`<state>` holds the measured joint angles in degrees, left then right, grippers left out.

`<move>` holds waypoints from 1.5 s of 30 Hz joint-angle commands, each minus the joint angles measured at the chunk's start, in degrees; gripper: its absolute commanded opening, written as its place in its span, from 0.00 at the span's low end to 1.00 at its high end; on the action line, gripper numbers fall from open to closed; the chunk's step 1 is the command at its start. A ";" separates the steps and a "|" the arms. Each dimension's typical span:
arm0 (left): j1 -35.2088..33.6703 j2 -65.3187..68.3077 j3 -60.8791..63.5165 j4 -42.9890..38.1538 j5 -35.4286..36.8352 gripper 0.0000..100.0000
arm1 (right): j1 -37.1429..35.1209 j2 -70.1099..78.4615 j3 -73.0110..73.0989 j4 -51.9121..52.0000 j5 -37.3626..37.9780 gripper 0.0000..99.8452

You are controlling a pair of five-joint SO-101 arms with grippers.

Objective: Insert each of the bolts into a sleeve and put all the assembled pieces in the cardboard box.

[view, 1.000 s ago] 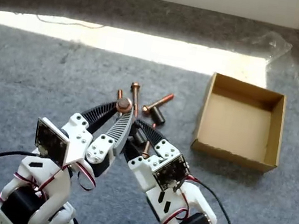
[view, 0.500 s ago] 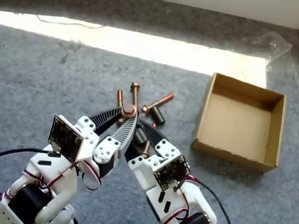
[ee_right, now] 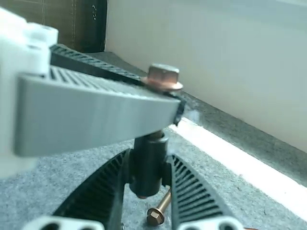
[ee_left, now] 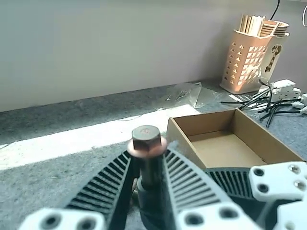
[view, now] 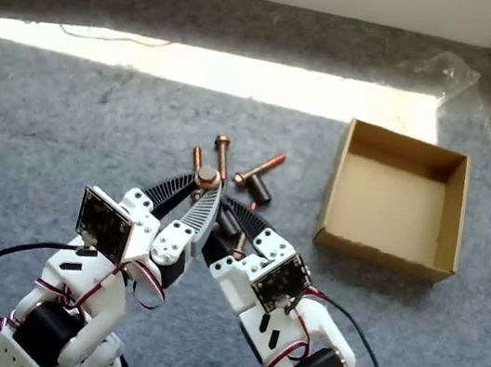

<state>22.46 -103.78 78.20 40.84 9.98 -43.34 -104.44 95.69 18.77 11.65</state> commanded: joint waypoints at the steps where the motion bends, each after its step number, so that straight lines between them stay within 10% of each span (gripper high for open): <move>1: -3.30 -1.01 -0.66 0.00 -0.62 0.01 | 0.13 -0.92 8.22 -0.13 0.88 0.01; 45: 3.82 -1.01 1.63 -0.26 -0.70 0.15 | 0.13 -0.92 8.22 -0.04 0.88 0.01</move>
<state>25.01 -103.96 80.66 40.75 9.45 -43.16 -104.44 95.69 18.86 11.82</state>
